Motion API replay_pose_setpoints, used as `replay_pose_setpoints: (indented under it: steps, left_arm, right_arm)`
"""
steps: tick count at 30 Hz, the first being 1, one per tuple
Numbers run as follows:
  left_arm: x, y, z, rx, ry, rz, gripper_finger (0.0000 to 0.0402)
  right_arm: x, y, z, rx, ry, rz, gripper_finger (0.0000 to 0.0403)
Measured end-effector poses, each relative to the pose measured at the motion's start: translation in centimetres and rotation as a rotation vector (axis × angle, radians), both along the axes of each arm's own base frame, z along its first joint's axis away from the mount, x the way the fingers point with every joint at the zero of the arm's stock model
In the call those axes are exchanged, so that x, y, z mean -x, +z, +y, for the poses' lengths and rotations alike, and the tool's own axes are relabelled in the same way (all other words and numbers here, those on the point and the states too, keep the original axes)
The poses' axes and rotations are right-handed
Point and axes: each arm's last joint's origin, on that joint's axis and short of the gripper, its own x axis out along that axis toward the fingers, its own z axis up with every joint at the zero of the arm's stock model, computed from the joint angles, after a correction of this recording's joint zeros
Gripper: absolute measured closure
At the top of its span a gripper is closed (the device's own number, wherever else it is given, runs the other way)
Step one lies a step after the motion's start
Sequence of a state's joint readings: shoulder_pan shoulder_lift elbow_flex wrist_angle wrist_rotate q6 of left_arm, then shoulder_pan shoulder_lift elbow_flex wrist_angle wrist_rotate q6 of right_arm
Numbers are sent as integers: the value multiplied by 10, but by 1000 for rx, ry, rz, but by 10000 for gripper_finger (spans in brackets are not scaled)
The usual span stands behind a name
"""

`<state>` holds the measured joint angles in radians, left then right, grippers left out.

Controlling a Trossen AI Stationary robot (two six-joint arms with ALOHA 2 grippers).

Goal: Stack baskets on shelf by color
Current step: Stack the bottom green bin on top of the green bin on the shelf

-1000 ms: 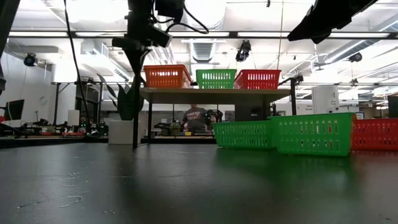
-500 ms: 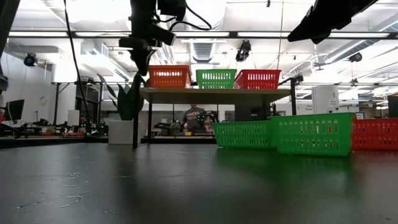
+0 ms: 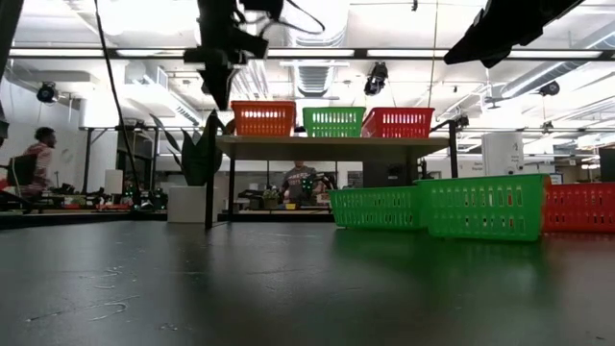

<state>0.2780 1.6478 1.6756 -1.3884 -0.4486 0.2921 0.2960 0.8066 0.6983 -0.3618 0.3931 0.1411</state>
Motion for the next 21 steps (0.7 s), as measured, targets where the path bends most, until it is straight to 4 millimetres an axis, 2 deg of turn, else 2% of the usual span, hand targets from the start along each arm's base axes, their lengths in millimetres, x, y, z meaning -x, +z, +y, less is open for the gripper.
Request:
replay_pose_setpoints:
  steps: [3,7,15,21]
  left_arm:
    - [9,14,-18,-2,38,-92,402]
    - [20,27,-60,9,3,-267,401]
    - [31,7,-152,86,-279,-656,401]
    - [39,-19,-189,101,-435,-811,401]
  right_arm:
    - [0,0,0,-13,-8,-1,394]
    - [-4,-4,1,-1,-5,19,394]
    - [-22,-16,7,-47,-37,36,394]
    - [-38,-25,14,-146,-61,84,394]
